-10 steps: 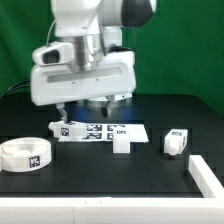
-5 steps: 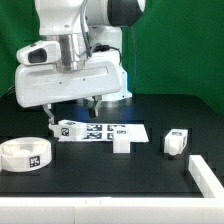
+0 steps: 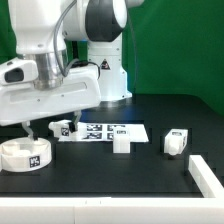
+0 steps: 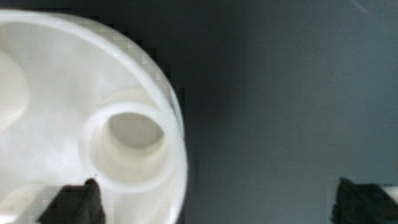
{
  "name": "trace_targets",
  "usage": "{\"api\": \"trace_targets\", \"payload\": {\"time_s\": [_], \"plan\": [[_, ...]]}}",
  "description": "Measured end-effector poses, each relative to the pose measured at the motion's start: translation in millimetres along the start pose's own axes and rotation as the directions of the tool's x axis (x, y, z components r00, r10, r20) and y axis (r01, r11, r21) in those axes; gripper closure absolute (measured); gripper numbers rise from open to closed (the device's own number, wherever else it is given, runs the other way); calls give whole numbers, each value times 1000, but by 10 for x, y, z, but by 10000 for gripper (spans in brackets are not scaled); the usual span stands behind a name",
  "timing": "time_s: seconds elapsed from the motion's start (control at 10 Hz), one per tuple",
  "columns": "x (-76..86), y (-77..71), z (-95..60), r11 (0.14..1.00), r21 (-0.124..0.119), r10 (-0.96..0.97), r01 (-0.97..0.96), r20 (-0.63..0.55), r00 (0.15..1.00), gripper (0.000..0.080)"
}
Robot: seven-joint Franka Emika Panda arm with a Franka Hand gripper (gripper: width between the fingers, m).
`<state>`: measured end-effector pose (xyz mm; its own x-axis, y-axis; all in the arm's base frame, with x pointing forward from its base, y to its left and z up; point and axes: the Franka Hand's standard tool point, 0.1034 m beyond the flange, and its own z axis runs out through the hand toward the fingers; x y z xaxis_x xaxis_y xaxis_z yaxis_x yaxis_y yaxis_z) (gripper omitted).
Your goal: Assemble stool
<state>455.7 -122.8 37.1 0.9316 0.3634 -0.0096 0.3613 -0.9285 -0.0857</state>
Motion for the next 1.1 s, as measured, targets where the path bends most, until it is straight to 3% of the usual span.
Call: {"api": "trace_targets", "payload": {"time_s": [0.3, 0.7, 0.8, 0.9, 1.0, 1.1], "plan": [[-106, 61, 166, 1000, 4, -10, 10, 14, 1000, 151], [-190, 103, 249, 1000, -4, -28, 28, 14, 1000, 151], [-186, 99, 248, 1000, -4, -29, 29, 14, 999, 275], [-187, 99, 249, 1000, -4, -28, 29, 14, 999, 275], [-185, 101, 247, 1000, -4, -29, 29, 14, 999, 451], [-177, 104, 242, 1000, -6, -29, 29, 13, 999, 485]]}}
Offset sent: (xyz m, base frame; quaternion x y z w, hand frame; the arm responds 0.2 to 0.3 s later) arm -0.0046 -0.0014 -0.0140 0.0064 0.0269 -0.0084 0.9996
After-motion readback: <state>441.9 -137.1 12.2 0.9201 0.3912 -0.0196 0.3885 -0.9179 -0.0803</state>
